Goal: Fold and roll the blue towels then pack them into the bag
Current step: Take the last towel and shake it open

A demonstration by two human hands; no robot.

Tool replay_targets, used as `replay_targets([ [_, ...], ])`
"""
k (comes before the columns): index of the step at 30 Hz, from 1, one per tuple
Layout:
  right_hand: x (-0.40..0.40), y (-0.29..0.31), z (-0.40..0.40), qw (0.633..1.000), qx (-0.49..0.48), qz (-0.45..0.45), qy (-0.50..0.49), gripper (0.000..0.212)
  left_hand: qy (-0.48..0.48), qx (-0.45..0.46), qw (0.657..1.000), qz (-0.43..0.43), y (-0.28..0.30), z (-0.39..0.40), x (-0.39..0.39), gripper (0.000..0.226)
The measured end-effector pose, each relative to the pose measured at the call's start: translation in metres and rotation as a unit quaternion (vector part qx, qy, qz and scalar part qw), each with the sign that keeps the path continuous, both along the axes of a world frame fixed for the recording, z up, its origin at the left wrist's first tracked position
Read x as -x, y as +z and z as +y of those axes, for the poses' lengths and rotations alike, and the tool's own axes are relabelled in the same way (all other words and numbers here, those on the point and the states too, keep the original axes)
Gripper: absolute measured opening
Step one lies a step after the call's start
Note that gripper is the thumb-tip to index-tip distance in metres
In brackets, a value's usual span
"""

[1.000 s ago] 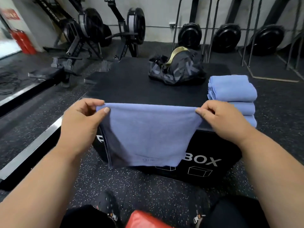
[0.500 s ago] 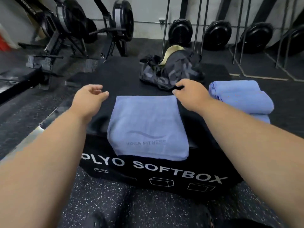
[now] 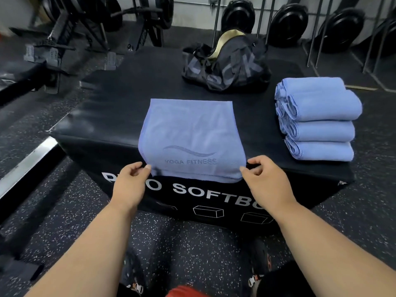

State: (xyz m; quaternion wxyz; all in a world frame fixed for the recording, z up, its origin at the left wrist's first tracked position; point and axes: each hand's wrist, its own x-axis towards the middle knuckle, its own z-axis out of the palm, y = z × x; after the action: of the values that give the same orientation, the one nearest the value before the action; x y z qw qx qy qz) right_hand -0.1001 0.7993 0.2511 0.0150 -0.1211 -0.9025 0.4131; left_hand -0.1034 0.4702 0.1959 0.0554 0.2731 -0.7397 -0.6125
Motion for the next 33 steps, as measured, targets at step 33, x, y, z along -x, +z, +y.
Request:
replay_targets([
  [33,0.006,-0.011,-0.012,0.936,0.351,0.025,-0.004,0.029,0.004,-0.151,0.986,0.076,0.013,0.007,0.021,0.013],
])
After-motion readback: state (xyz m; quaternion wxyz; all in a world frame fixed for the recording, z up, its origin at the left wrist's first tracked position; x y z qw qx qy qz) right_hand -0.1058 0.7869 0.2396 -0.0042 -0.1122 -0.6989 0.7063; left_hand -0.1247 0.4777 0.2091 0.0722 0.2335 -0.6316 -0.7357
